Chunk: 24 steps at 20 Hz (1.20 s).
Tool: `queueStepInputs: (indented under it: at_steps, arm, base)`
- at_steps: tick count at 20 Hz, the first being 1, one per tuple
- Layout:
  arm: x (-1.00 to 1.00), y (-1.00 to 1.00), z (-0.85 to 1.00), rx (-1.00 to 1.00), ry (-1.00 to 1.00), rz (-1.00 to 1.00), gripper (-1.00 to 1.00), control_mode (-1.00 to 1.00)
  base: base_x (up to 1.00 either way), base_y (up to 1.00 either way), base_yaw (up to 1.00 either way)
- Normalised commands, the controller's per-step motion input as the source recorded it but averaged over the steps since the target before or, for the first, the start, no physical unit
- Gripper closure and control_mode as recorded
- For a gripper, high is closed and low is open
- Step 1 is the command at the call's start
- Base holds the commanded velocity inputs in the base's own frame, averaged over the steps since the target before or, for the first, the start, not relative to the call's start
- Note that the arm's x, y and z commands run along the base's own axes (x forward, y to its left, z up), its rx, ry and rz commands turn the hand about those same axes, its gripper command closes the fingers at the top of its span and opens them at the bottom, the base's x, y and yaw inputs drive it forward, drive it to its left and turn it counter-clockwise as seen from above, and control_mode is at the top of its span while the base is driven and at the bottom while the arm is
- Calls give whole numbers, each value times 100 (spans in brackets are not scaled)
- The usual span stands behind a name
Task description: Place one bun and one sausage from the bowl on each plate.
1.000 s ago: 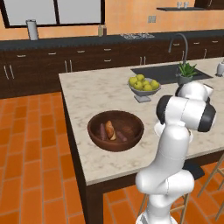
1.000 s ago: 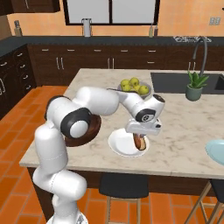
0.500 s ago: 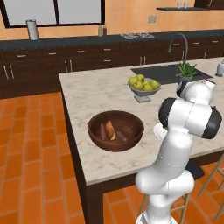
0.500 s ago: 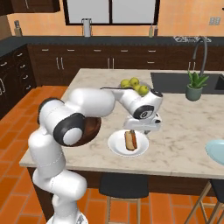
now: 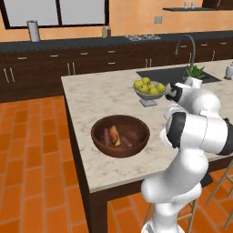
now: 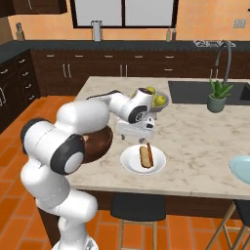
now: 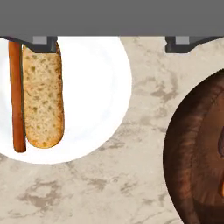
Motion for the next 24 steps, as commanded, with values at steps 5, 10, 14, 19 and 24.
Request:
queueStepInputs:
  at_steps: [5,10,14,19,24]
  arm:
    - [43,100,0,0,24,8,-100,-100]
    - [28,100,13,0,14,7,-100,-100]
    - [-1,99,38,6,7,1,-100,-100]
    - [-11,86,-2,8,4,0,-100,-100]
    - [-2,8,-40,0,3,4,-100,-100]
  base:
    - [0,0,0]
    - [0,0,0]
    - [0,0,0]
    - [0,0,0]
    - [0,0,0]
